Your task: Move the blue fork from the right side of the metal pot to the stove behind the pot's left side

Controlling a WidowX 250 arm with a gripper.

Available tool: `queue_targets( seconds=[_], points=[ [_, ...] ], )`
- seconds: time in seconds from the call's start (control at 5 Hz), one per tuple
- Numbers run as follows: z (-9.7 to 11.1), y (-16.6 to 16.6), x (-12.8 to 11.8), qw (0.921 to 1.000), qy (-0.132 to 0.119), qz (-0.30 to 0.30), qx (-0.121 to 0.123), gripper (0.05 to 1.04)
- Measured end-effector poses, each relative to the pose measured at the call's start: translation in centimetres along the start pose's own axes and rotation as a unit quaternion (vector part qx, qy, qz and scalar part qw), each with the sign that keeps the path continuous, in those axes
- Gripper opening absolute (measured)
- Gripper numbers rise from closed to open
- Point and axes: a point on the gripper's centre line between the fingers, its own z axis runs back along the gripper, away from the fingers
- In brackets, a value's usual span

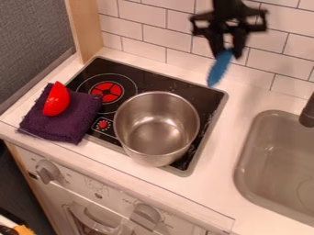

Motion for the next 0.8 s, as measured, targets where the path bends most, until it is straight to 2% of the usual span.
queue_targets(
  seconds=[0.2,0.4,0.6,0.8],
  points=[
    [2.3,3.7,0.3,0.9997,-0.02,0.012,0.007,0.367],
    [2.8,7.6,0.2,0.9987,-0.015,0.01,0.047,0.367],
    [1.9,9.6,0.0,0.9957,-0.006,-0.005,0.092,0.367],
    [-0.6,10.9,-0.4,0.9936,0.023,-0.007,0.111,0.367]
  ],
)
